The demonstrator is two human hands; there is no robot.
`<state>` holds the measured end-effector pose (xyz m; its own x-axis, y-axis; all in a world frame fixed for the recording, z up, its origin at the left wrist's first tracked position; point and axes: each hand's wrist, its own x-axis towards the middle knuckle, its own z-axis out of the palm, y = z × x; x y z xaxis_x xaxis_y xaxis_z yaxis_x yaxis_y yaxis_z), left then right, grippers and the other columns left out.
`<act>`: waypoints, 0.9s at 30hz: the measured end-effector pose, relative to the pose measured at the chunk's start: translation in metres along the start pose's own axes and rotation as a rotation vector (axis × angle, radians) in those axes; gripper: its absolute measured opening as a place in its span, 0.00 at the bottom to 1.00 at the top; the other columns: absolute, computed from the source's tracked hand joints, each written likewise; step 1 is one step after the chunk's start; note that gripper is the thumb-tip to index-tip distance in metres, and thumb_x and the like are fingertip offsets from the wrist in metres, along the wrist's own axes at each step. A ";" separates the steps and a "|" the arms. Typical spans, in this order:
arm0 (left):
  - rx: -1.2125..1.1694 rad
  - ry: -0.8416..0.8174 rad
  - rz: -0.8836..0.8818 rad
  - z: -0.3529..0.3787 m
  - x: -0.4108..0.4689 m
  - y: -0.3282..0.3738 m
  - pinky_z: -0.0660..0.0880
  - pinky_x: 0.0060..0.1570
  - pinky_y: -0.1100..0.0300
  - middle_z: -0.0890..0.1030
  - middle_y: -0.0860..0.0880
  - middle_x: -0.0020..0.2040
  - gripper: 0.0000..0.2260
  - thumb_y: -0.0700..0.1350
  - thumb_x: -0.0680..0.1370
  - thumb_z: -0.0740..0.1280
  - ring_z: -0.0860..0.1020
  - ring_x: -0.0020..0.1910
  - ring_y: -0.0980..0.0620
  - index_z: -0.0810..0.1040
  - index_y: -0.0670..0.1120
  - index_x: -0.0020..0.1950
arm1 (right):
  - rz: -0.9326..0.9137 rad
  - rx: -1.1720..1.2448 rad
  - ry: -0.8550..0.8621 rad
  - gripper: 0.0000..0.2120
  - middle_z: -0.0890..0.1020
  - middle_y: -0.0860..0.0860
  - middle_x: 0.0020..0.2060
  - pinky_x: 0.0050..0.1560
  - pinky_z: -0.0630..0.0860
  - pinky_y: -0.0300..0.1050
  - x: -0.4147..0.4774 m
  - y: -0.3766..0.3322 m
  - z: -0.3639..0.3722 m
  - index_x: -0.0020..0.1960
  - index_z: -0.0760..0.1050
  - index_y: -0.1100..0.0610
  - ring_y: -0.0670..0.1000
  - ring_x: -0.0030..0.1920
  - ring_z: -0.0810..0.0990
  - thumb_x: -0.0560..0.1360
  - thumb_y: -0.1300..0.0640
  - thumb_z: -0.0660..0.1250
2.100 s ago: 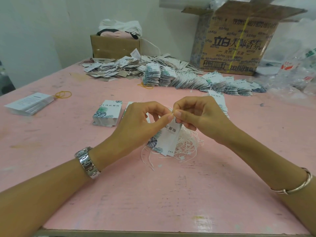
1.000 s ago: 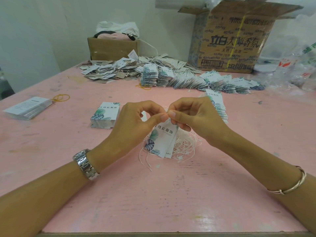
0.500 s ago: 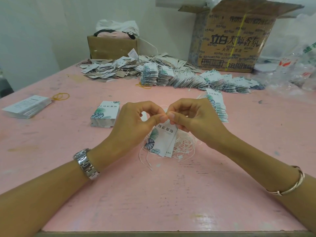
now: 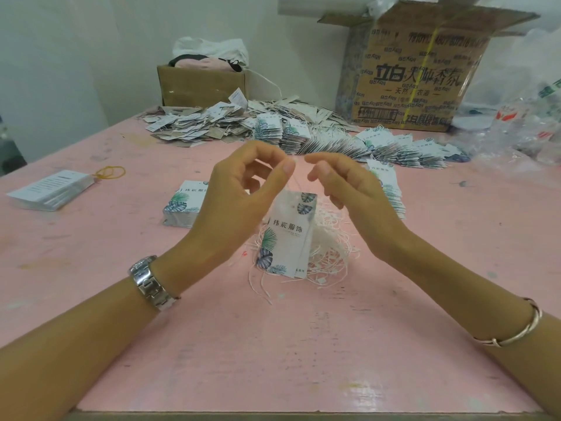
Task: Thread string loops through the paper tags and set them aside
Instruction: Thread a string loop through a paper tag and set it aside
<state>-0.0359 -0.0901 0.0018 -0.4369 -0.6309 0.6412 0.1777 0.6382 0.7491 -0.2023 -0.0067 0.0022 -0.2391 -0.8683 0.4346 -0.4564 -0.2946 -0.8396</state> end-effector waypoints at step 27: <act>-0.456 0.522 -0.348 -0.017 0.019 -0.013 0.75 0.38 0.67 0.86 0.52 0.42 0.08 0.46 0.82 0.65 0.83 0.39 0.57 0.77 0.42 0.55 | 0.005 0.193 -0.080 0.05 0.86 0.53 0.40 0.44 0.80 0.41 -0.003 0.007 0.008 0.45 0.83 0.58 0.53 0.41 0.83 0.71 0.66 0.74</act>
<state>-0.0316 -0.1180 0.0070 -0.0822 -0.9600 0.2676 0.5012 0.1923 0.8437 -0.1983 -0.0096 -0.0077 -0.1683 -0.8965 0.4099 -0.2807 -0.3550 -0.8917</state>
